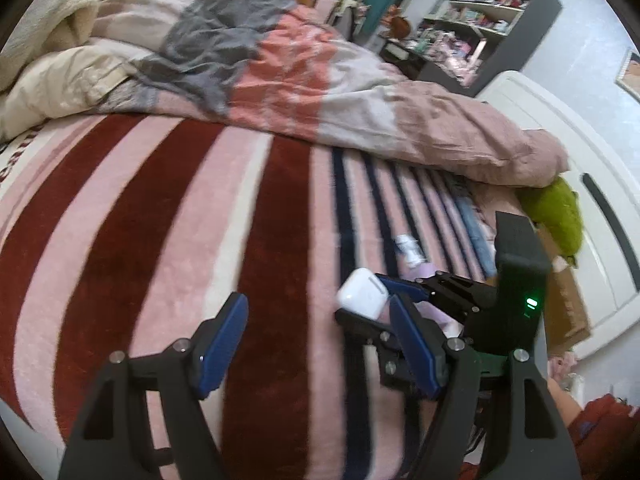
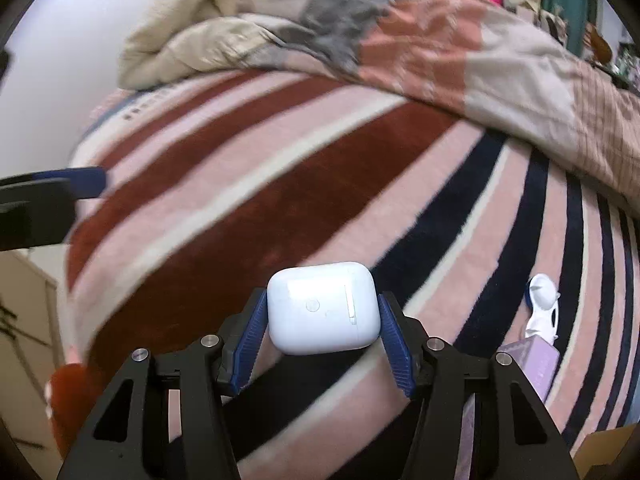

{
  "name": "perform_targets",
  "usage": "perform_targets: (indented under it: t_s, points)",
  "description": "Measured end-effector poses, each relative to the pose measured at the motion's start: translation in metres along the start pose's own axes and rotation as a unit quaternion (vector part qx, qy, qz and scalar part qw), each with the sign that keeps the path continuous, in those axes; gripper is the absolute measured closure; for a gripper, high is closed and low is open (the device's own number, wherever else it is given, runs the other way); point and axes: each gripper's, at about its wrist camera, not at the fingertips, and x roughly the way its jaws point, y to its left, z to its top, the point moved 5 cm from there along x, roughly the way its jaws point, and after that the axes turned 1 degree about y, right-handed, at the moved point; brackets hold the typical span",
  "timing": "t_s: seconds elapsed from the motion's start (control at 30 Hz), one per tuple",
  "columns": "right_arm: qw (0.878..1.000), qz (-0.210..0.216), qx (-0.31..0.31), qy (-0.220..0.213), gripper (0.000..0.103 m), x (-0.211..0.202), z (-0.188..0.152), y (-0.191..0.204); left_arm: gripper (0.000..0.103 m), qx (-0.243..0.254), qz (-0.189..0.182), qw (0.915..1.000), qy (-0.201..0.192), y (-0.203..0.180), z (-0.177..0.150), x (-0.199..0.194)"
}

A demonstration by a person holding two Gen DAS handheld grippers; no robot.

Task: Organize rigid objects
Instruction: 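Carry the earbud case into the box and open the right tool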

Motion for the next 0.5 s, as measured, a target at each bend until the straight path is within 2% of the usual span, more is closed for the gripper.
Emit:
perform_targets:
  t_s: [0.13, 0.2, 0.43, 0.5]
  points:
    - [0.998, 0.026, -0.023, -0.047, 0.052, -0.048, 0.006, 0.013, 0.033, 0.024, -0.047, 0.9986, 0.0, -0.044, 0.005, -0.002]
    - [0.996, 0.036, -0.036, -0.077, 0.052, -0.083, 0.007, 0.016, 0.038, 0.034, -0.074, 0.9967, -0.001, -0.068, 0.008, -0.003]
    - [0.988, 0.02, -0.045, -0.148, 0.052, -0.169, -0.009, -0.006, 0.074, 0.083, -0.142, 0.9863, 0.003, -0.156, 0.022, 0.003]
    - [0.987, 0.006, -0.041, -0.154, 0.052, -0.184, -0.016, -0.019, 0.077, 0.102, -0.154, 0.9827, 0.009, -0.182, 0.025, 0.011]
